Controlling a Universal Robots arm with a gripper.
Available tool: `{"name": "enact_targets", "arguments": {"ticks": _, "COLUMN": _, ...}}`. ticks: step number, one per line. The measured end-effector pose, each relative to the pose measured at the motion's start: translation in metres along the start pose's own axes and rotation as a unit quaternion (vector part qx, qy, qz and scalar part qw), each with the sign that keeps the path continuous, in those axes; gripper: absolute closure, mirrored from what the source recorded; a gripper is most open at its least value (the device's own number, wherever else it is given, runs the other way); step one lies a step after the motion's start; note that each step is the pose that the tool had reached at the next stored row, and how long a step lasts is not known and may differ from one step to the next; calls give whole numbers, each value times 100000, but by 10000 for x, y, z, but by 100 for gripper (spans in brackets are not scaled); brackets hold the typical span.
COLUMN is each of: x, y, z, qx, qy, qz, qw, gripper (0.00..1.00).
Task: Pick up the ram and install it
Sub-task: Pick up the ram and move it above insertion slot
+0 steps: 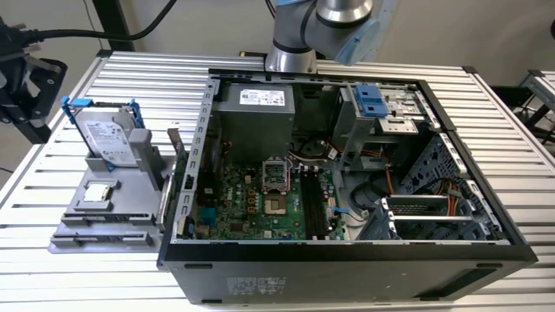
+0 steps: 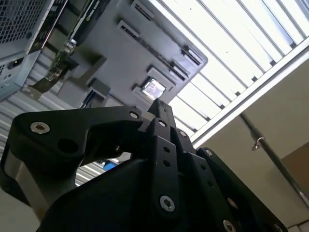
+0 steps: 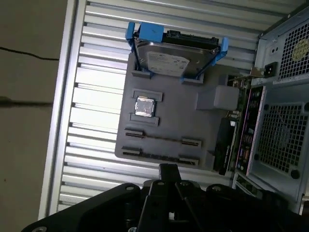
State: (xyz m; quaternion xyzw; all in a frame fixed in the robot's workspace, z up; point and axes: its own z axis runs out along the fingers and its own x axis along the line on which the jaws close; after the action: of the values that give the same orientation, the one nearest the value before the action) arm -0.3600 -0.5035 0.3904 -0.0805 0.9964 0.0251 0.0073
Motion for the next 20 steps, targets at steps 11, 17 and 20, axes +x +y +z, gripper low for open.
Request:
{"name": "enact_targets", "arguments": {"ticks": 11, "x": 0, "y": 0, "z": 0, "qx": -178, "qy": 480, "qz": -9745, "qw": 99523, "gripper": 100}}
{"name": "enact_targets", "arguments": {"ticks": 17, "x": 0, "y": 0, "z": 0, "qx": -278, "qy": 744, "qz": -15189, "qw": 98837, "gripper": 100}}
{"name": "enact_targets", "arguments": {"ticks": 20, "x": 0, "y": 0, "z": 0, "qx": -329, "qy": 875, "qz": -17901, "qw": 98380, "gripper": 100}}
